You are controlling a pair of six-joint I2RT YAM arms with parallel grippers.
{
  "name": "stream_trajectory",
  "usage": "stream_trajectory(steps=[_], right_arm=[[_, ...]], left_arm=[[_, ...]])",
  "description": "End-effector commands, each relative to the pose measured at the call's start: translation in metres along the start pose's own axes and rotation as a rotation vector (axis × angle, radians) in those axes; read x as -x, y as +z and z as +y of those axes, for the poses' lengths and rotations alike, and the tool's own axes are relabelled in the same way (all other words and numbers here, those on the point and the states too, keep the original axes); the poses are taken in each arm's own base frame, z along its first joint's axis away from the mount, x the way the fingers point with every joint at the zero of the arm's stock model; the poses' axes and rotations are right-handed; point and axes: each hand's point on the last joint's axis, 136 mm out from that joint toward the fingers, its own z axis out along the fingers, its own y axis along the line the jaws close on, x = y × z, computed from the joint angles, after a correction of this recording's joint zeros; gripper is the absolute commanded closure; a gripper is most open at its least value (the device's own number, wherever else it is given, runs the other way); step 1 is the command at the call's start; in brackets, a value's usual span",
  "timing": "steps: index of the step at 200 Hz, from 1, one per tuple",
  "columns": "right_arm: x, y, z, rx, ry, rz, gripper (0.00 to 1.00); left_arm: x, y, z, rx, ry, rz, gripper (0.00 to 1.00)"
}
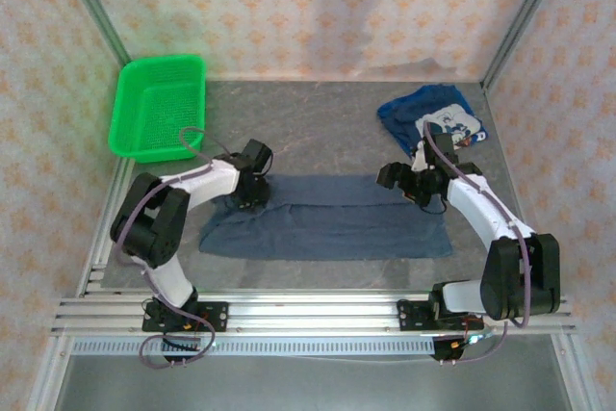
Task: Fold and stack the t-shirts
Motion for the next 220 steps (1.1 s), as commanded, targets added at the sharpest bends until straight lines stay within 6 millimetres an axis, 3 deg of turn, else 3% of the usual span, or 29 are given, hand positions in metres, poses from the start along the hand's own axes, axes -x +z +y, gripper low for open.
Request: stream_trajectory(steps=[1,59,108,121,158,220], right_arm=[[0.01,-0.007,0.006,-0.01,-0.035,-0.021,0.17],[0.003,-0.014,-0.003,-0.046,-0.032,-0.039,0.17],[0.005,-0.013,-0.004,-0.05,-0.031,-0.042,0.17],[0.006,-0.011,-0.003,-0.047,-0.025,-0.039,0.17],[0.008,-0.007,-0.001,-0.038,-0.022,-0.033,0.18],[0.006,-0.009,-0.001,-0.038,-0.023,-0.029,0.18]], left_arm=[[0.007,0.012,0.01,0.049,0.033,0.02,0.8],[-0.005,-0.012,0.047,0.057,-0.021,-0.003,0.78],[-0.005,-0.048,0.037,-0.081,-0.023,-0.097,0.51],[-0.002,-0.052,0.036,-0.097,-0.028,-0.116,0.48],[0.004,-0.047,0.029,-0.101,0.007,-0.108,0.48],[0.013,-0.017,0.027,-0.013,0.088,-0.036,0.63]])
